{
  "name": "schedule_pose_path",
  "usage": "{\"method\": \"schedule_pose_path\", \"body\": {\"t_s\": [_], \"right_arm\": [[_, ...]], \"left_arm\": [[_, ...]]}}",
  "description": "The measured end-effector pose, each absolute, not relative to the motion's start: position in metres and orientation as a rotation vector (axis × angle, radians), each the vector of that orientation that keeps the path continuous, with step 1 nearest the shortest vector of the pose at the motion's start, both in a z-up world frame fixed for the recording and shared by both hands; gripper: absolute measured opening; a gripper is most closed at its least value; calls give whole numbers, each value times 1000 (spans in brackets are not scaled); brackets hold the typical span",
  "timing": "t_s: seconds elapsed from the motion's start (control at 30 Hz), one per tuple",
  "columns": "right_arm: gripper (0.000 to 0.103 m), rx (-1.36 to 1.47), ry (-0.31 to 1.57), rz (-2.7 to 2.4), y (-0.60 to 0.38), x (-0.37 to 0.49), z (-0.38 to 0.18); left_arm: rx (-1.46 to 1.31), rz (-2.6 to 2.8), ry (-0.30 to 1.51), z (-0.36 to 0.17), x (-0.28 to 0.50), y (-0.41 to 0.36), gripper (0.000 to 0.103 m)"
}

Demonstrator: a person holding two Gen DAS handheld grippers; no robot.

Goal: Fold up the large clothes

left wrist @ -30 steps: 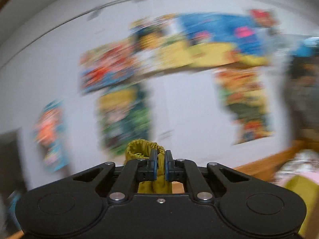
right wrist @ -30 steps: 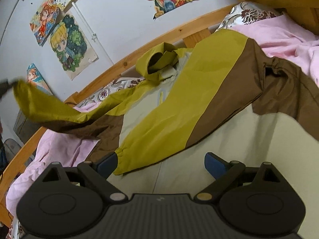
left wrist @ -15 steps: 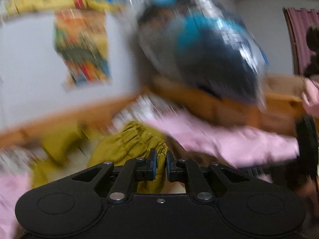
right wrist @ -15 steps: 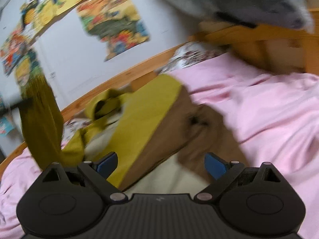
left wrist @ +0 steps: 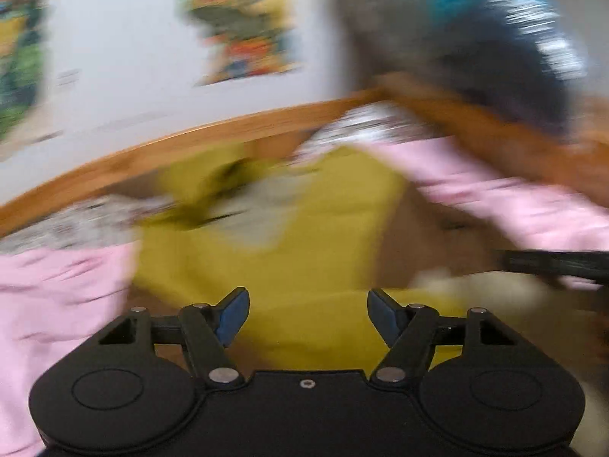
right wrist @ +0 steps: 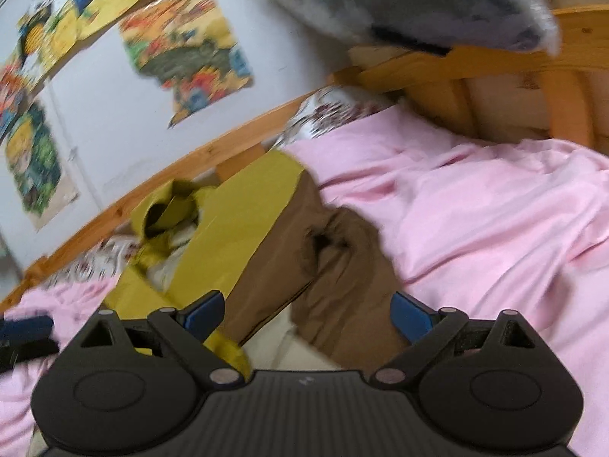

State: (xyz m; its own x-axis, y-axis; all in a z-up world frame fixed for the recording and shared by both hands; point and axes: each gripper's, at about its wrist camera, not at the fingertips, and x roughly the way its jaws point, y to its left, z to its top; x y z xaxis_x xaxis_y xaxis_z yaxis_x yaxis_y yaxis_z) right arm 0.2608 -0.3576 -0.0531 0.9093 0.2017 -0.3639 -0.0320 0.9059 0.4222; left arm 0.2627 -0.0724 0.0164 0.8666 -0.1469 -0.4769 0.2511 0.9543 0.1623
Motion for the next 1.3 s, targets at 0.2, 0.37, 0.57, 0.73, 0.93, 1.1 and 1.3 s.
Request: {"method": "schedule_pose_path", "body": {"t_s": [0.2, 0.37, 0.57, 0.73, 0.93, 1.1, 1.3], "right_arm": [[100, 189, 474, 172, -304, 262, -67], [101, -174, 512, 28, -262, 269, -81], [102, -212, 440, 7, -265, 266, -81], [103, -32, 328, 41, -300, 275, -60], [103, 155, 322, 47, -338, 292, -62], [103, 172, 310, 133, -340, 291, -60], [103, 190, 311, 157, -327, 300, -57]], "left_arm": [[202, 156, 568, -32, 335, -1, 73], [247, 231, 648, -69, 380, 22, 78], [190, 167, 643, -51, 396, 29, 79], [177, 24, 503, -2, 440, 12, 97], [66, -60, 391, 42, 545, -16, 97], [39, -118, 374, 54, 617, -24, 102], [-46, -198, 507, 40, 647, -22, 13]]}}
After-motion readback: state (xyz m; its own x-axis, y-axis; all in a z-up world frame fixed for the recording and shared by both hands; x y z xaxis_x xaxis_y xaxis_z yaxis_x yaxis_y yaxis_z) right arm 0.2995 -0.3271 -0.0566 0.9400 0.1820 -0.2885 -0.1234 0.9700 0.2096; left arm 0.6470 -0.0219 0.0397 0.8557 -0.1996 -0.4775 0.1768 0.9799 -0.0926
